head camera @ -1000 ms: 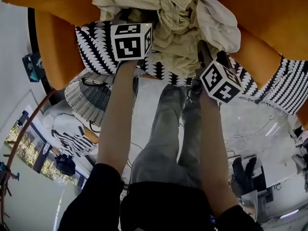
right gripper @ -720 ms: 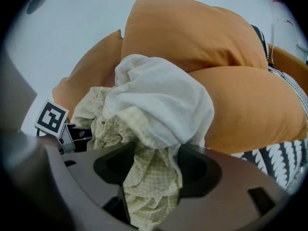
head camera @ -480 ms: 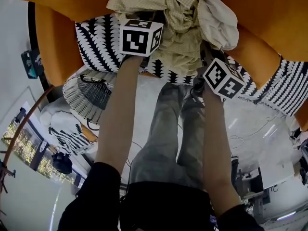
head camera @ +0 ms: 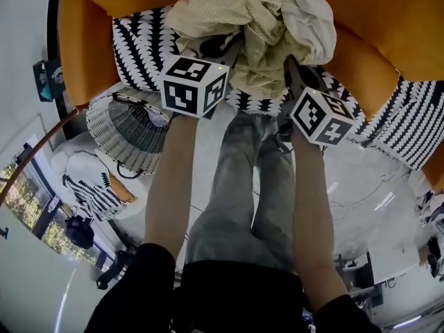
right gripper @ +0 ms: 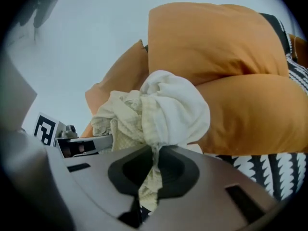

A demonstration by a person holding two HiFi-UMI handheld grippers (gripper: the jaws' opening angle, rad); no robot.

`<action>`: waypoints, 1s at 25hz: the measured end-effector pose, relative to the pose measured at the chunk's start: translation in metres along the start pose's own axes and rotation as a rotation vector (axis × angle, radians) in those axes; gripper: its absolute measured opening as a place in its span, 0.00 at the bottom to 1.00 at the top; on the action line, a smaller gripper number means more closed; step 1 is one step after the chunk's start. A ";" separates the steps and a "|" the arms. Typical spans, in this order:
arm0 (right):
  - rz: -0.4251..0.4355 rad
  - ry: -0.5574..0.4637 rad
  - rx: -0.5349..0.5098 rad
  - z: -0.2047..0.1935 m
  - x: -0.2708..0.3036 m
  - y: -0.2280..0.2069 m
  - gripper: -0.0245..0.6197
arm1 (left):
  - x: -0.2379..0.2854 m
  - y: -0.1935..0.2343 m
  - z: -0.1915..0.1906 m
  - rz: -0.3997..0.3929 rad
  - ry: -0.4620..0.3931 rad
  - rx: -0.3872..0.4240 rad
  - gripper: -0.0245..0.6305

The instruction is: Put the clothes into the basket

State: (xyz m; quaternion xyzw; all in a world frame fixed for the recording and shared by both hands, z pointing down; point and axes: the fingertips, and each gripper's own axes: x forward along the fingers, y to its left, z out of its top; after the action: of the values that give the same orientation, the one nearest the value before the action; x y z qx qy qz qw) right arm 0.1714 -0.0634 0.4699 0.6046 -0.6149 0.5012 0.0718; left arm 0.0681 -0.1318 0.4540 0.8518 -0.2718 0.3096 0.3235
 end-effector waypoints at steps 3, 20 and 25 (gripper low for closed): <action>0.020 -0.012 -0.054 0.006 -0.019 0.007 0.08 | -0.020 -0.022 -0.006 0.001 -0.040 -0.042 0.10; 0.180 -0.002 -0.308 -0.042 -0.136 0.072 0.08 | -0.161 -0.100 -0.094 0.154 -0.252 -0.259 0.10; 0.286 0.035 -0.389 -0.063 -0.123 0.146 0.08 | -0.232 -0.069 -0.121 0.266 -0.308 -0.312 0.10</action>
State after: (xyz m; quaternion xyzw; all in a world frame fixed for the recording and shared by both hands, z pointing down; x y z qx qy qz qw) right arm 0.0509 0.0294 0.3381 0.4776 -0.7778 0.3888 0.1257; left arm -0.0822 0.0605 0.3365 0.7855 -0.4720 0.1702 0.3624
